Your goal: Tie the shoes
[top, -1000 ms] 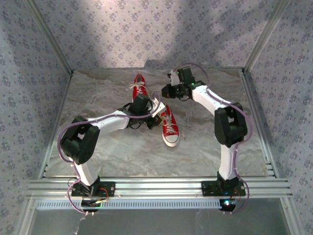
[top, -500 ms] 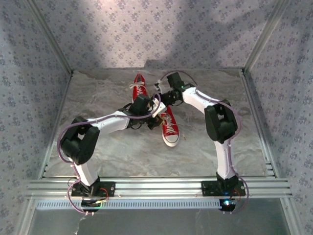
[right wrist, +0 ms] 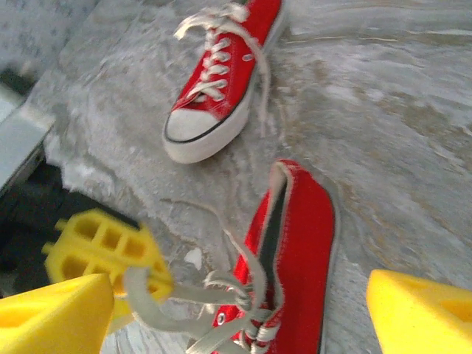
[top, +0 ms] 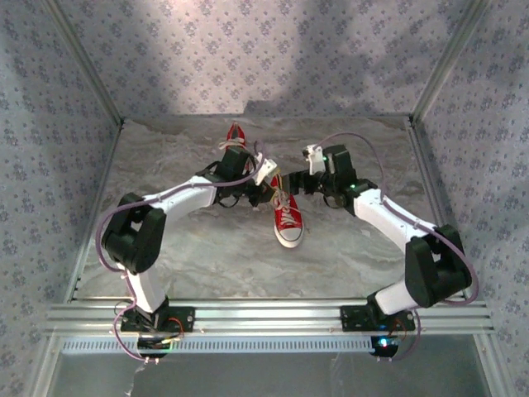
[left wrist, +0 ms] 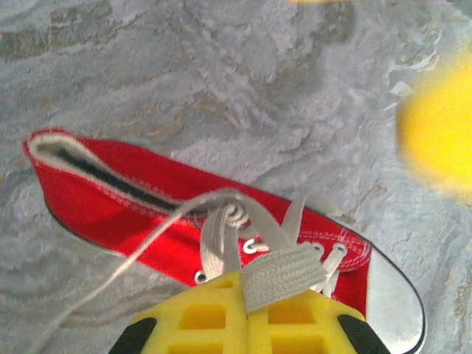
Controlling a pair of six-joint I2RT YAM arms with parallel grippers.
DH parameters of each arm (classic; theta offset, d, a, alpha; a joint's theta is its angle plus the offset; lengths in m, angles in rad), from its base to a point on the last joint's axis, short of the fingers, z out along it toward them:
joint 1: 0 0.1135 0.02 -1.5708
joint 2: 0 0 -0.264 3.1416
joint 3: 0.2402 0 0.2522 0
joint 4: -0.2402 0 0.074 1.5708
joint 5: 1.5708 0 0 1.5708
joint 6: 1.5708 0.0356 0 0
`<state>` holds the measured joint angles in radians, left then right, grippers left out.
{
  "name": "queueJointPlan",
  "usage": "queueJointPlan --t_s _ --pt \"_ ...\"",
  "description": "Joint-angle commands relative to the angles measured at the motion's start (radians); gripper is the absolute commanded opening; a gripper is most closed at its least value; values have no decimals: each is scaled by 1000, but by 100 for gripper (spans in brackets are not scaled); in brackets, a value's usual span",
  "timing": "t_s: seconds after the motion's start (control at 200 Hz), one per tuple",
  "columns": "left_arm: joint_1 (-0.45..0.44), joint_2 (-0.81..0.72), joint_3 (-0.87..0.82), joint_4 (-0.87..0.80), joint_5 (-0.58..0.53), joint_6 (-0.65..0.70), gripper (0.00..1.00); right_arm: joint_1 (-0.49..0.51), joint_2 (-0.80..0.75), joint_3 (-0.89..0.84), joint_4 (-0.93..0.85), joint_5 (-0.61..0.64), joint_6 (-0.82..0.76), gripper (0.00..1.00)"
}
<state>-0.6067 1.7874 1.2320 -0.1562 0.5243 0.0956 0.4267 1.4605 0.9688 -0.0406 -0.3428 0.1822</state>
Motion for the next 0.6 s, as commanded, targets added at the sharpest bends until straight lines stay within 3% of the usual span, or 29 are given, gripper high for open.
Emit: queueJointPlan --t_s 0.0,0.175,0.595 --pt "14 43 67 -102 95 36 0 11 11 -55 11 -174 -119 81" --pt "22 67 108 -144 141 59 0 -2 63 -69 62 -299 -208 70" --pt "63 97 135 -150 268 68 0 -60 218 26 72 -495 -271 59"
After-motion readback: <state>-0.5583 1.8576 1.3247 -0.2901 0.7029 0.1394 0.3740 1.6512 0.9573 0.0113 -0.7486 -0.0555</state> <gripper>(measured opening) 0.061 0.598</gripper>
